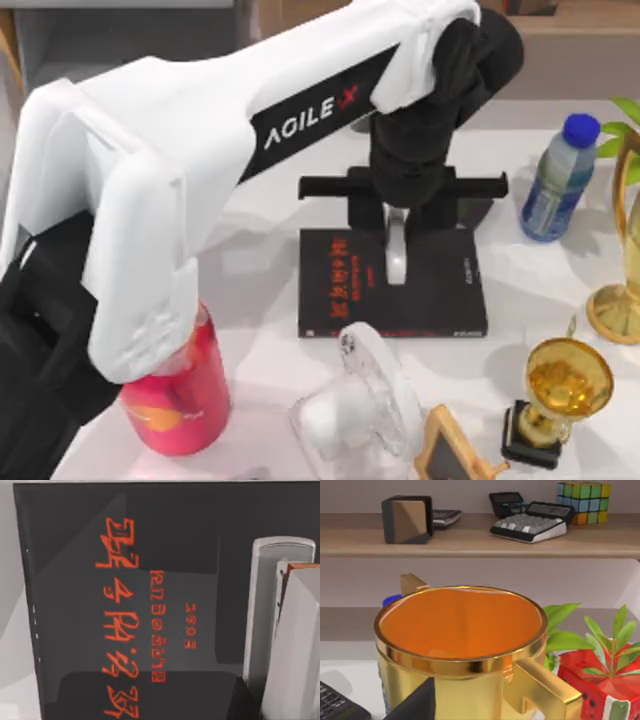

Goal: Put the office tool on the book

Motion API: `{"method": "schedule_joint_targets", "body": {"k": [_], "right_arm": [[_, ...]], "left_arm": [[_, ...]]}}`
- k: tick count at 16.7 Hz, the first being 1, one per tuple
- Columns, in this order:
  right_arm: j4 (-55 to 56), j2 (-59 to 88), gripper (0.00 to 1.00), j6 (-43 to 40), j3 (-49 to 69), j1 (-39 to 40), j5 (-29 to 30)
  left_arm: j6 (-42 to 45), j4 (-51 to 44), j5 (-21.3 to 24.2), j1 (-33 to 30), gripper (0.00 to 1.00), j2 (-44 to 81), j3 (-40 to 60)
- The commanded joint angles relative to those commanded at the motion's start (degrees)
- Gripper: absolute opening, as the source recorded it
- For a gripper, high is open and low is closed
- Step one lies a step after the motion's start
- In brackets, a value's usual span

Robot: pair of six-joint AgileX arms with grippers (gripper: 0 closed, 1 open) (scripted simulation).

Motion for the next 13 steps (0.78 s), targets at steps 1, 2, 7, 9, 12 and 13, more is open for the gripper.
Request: {"method": "schedule_joint_targets", "body": {"k": [1, 2, 7, 9, 12, 13], "right_arm": [[0.0, 0.0, 1.0, 0.0, 0.0, 0.0, 0.0], [0.0, 0.0, 1.0, 0.0, 0.0, 0.0, 0.0], [0.0, 0.0, 1.0, 0.0, 0.0, 0.0, 0.0], [0.0, 0.0, 1.0, 0.0, 0.0, 0.0, 0.0], [0.0, 0.0, 1.0, 0.0, 0.0, 0.0, 0.0], [0.0, 0.0, 1.0, 0.0, 0.0, 0.0, 0.0]], "left_arm": [[0.01, 0.45, -0.01, 0.0, 0.0, 0.07, -0.43], [0.03, 1.06, 0.02, 0.02, 0.0, 0.11, -1.04], [0.02, 3.95, 0.0, 0.14, 0.0, 0.42, -3.71], [0.11, 5.33, -0.02, 0.09, 0.0, 0.49, -4.81], [0.15, 6.33, 0.07, 0.09, 0.0, 0.57, -5.77], [0.15, 6.33, 0.07, 0.09, 0.0, 0.57, -5.77]]}}
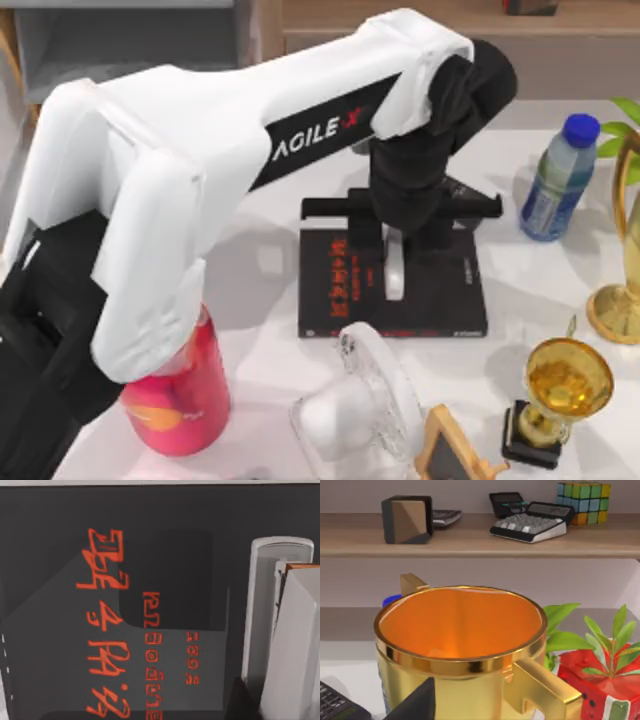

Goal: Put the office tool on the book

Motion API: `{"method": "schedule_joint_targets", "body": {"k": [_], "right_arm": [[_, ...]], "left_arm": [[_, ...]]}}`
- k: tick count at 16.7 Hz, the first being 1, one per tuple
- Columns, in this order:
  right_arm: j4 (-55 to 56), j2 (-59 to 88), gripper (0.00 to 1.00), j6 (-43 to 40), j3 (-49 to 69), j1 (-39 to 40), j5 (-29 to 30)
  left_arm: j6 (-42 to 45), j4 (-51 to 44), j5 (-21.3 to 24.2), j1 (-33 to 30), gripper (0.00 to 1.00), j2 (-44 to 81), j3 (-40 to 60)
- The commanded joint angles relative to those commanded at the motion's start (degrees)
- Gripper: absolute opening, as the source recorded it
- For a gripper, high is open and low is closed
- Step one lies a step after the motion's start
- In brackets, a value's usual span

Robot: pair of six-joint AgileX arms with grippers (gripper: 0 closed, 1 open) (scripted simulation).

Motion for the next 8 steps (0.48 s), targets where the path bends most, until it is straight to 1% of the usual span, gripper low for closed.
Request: {"method": "schedule_joint_targets", "body": {"k": [1, 8], "right_arm": [[0.0, 0.0, 1.0, 0.0, 0.0, 0.0, 0.0], [0.0, 0.0, 1.0, 0.0, 0.0, 0.0, 0.0]], "left_arm": [[0.0, 0.0, 0.0, 0.0, 0.0, 0.0, 0.0], [0.0, 0.0, 0.0, 0.0, 0.53, 0.0, 0.0]]}}
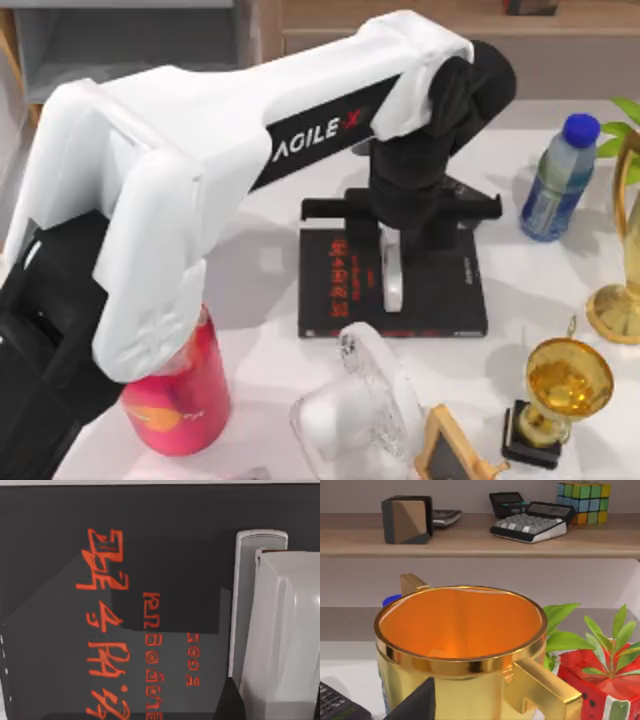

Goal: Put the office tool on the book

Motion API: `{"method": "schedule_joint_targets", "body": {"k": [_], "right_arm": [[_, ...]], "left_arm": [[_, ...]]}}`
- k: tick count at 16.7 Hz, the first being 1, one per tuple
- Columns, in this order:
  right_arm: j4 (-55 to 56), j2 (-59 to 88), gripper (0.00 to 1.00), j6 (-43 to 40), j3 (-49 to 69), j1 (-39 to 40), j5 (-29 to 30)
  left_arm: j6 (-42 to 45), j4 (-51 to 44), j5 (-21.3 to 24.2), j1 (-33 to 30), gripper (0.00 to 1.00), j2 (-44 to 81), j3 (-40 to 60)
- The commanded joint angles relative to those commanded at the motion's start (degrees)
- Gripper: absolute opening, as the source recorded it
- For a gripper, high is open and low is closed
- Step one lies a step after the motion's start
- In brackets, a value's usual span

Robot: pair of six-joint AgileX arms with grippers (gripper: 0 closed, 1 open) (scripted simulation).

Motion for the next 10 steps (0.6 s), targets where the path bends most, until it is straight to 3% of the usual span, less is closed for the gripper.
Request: {"method": "schedule_joint_targets", "body": {"k": [6, 10], "right_arm": [[0.0, 0.0, 1.0, 0.0, 0.0, 0.0, 0.0], [0.0, 0.0, 1.0, 0.0, 0.0, 0.0, 0.0]], "left_arm": [[0.0, 0.0, 0.0, 0.0, 0.98, 0.0, 0.0], [0.0, 0.0, 0.0, 0.0, 1.0, 0.0, 0.0]]}}
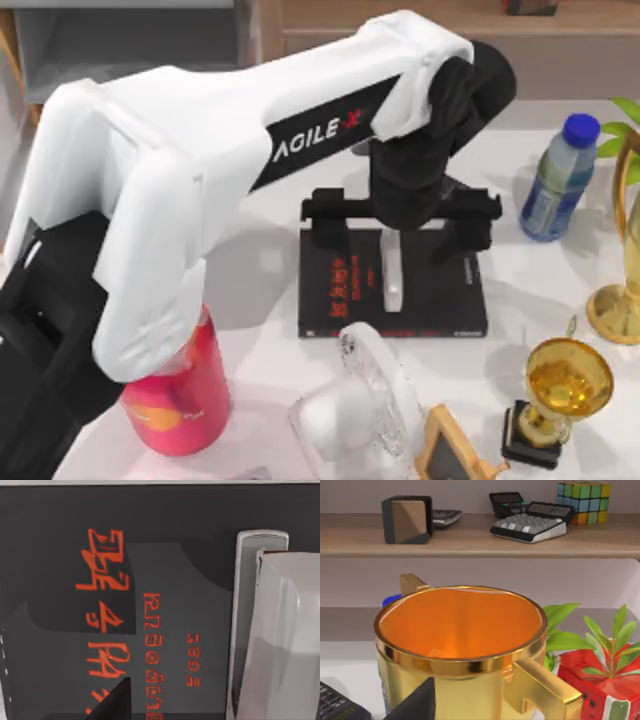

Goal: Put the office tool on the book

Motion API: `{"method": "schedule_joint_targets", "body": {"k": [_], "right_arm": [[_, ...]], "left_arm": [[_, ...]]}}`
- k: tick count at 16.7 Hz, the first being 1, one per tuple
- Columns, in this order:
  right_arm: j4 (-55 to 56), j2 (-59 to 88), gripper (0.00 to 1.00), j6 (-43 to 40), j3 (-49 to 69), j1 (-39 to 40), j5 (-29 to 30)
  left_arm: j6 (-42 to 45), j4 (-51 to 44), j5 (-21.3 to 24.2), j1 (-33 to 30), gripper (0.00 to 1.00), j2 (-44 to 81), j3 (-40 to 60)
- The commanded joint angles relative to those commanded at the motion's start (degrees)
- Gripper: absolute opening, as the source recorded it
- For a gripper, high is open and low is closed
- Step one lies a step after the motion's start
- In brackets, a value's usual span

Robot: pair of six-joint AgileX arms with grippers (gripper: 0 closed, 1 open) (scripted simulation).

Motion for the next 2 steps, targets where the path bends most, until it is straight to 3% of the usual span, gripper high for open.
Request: {"method": "schedule_joint_targets", "body": {"k": [2], "right_arm": [[0.0, 0.0, 1.0, 0.0, 0.0, 0.0, 0.0]], "left_arm": [[0.0, 0.0, 0.0, 0.0, 1.0, 0.0, 0.0]]}}
